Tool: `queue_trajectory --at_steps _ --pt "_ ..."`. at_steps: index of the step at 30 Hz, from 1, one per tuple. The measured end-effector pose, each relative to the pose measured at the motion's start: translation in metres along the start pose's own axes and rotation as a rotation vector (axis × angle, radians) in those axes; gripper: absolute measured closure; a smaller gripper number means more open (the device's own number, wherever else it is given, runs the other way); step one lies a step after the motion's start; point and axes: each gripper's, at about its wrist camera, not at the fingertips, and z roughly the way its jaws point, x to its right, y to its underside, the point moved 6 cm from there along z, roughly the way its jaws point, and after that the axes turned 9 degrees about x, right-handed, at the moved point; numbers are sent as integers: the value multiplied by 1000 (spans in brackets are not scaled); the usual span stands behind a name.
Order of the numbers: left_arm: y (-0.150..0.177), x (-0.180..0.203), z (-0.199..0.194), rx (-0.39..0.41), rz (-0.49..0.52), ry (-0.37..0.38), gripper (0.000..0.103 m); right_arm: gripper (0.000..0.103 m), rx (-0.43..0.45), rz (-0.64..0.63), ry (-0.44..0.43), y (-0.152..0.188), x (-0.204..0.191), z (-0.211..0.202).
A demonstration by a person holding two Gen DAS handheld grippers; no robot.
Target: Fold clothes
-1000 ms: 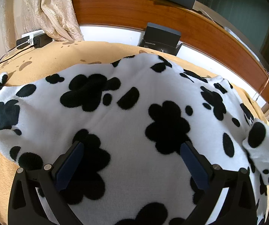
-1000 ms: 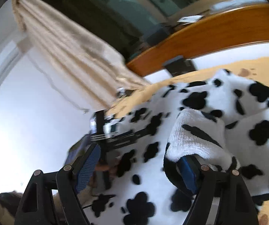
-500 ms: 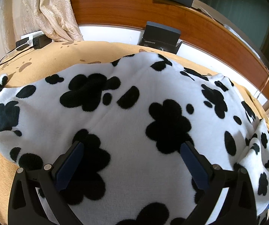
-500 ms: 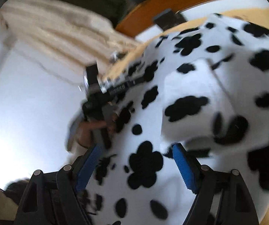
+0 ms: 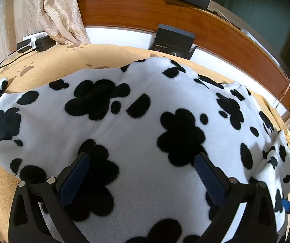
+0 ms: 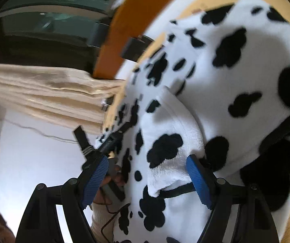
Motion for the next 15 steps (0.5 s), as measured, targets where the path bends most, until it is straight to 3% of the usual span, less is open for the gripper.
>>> queue_trajectory --at_steps 8,15 --pt "1 0 0 -1 1 -6 0 22 -13 -16 115 19 -2 -11" --pt "-1 -4 -3 4 -41 15 0 22 -10 -12 146 18 1 11"
